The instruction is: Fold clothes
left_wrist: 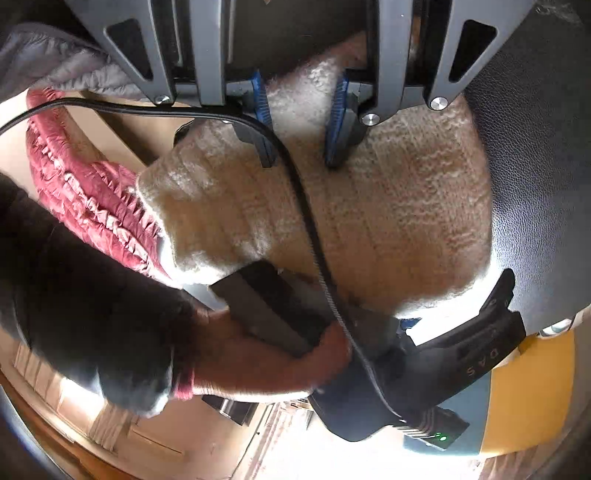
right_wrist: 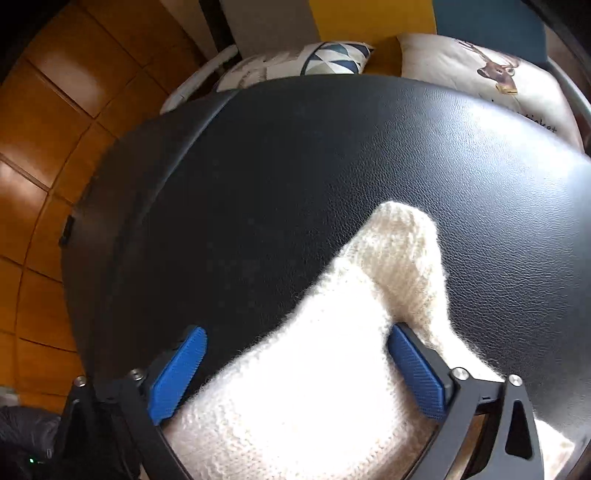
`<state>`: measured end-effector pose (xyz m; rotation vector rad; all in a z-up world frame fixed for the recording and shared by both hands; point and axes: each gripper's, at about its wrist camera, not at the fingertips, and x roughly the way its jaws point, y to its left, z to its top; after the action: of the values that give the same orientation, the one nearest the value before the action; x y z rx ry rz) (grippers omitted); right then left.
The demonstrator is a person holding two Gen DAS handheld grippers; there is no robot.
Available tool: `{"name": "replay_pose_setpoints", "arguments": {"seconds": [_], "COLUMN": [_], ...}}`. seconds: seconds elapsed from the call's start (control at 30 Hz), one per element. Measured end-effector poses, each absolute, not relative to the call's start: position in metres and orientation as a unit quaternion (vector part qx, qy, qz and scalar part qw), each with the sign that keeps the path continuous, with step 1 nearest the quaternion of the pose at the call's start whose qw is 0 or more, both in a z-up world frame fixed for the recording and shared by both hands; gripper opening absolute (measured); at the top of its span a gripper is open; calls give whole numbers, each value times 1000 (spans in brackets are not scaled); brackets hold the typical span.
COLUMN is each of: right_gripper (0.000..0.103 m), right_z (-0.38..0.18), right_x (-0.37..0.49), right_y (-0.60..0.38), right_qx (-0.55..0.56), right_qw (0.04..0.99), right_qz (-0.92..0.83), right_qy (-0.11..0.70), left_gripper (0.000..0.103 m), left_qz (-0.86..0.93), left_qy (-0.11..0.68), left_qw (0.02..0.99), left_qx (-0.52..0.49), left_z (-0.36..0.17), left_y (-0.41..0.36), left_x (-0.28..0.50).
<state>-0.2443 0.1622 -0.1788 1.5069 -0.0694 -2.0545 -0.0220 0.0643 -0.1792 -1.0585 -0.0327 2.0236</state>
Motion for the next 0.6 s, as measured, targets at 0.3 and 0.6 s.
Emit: {"name": "replay_pose_setpoints", "arguments": {"seconds": [0.3,0.6], "right_gripper": [102,101], "right_z": [-135,-87], "right_x": [-220,-121], "right_y": [204,233], "right_qx": [497,461], "right_qw": [286,319], "right_qz": [-812,-828], "right_qy": [-111,-19], "left_gripper": [28,29], "left_qz": [830,866], "left_qy": [-110,-52], "left_qw": [370,322], "left_qx": [-402,-379], "left_z": [-144,-113], "left_y": [5,7], "left_x": [-29,-76]}}
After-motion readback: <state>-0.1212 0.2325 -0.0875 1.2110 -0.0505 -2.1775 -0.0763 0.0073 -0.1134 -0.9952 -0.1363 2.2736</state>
